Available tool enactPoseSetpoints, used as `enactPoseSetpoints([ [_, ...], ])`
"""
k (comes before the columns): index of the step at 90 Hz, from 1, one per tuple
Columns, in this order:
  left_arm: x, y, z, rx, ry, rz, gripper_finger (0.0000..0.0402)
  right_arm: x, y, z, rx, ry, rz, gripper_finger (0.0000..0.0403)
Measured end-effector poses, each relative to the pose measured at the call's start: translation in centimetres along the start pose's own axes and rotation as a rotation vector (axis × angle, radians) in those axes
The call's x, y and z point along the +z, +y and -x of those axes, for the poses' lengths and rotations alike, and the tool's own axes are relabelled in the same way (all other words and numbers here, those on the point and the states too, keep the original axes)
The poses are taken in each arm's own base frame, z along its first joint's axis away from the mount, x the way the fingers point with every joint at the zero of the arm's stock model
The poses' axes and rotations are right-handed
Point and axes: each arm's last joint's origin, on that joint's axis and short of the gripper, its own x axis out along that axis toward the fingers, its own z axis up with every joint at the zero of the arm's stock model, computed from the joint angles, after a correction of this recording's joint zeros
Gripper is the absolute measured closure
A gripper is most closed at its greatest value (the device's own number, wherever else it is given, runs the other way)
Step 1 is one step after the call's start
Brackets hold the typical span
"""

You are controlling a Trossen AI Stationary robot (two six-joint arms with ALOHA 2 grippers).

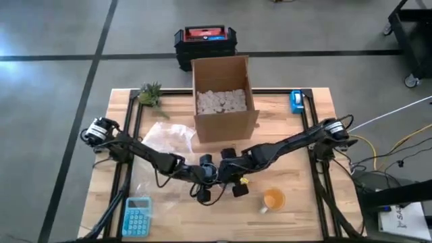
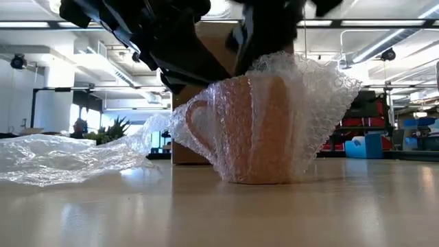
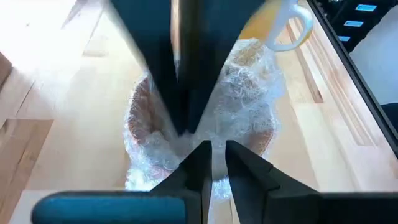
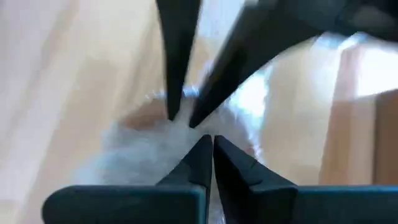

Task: Wrap mug
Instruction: Wrap the orange mug with bubble wrap

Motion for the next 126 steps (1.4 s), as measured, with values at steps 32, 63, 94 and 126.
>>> enactPoseSetpoints([
  [32,0.0,0.0,0.0,-0.002,-0.004,0.001,0.0365,-1.1,0.8,-3.3,0.07,0.091,0.006,0.0401],
  [63,0.1,0.0,0.0,-0.004,-0.011,0.002,0.0365,-1.9,0.4,-6.2,0.042,0.14,-0.001,0.0401],
  [94,0.1,0.0,0.0,-0.005,-0.014,0.003,0.0365,-1.8,0.4,-5.8,0.034,0.13,-0.007,0.0401],
  [126,0.2,-0.1,0.0,-0.008,-0.017,0.004,0.0365,-0.6,0.4,-1.5,0.007,0.061,0.005,0.04],
])
